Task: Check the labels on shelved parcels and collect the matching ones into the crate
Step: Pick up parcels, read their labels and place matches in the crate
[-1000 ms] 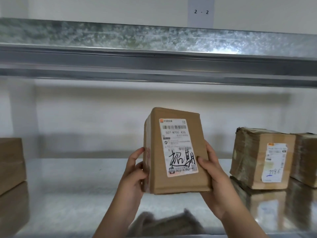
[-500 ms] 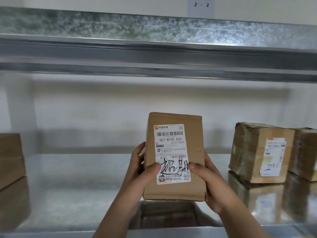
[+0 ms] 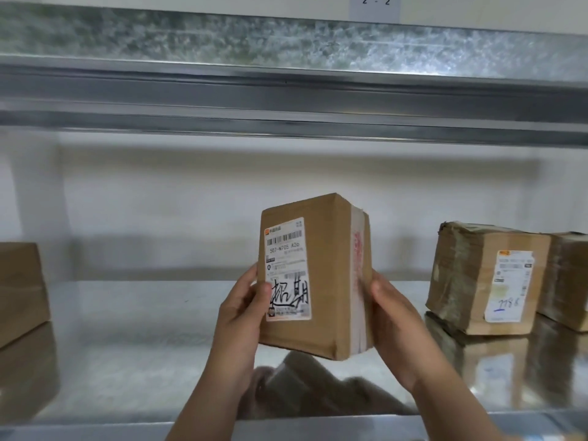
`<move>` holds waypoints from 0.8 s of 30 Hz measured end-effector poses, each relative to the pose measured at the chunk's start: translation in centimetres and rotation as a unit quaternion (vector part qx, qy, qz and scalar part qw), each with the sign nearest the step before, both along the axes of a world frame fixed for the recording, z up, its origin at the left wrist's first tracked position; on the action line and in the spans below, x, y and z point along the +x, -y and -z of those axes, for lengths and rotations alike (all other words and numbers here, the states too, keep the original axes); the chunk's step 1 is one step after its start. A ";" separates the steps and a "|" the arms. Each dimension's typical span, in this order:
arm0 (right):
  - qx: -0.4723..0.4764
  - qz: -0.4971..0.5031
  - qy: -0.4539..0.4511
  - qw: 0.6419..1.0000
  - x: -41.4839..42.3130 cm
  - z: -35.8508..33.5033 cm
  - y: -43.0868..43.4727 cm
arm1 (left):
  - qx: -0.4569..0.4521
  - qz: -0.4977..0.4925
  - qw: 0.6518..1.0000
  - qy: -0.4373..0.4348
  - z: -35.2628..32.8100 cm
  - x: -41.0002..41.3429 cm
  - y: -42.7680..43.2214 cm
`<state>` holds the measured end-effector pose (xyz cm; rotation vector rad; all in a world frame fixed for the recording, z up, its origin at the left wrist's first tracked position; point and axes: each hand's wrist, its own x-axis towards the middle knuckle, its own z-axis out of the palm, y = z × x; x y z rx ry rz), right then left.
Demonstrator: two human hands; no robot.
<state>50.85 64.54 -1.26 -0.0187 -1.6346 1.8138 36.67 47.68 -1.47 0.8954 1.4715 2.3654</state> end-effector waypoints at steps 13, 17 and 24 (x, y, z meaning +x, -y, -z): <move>0.083 -0.074 0.045 0.993 0.0 0.2 1.3 | -0.103 0.153 0.977 -0.107 0.9 0.5 0.0; 0.116 -0.039 0.059 0.991 -0.2 0.5 1.5 | -0.115 0.136 0.971 -0.160 0.8 0.1 -0.4; 0.119 -0.009 0.058 0.991 -0.9 0.9 1.5 | -0.095 0.117 0.977 -0.150 0.7 0.3 -0.5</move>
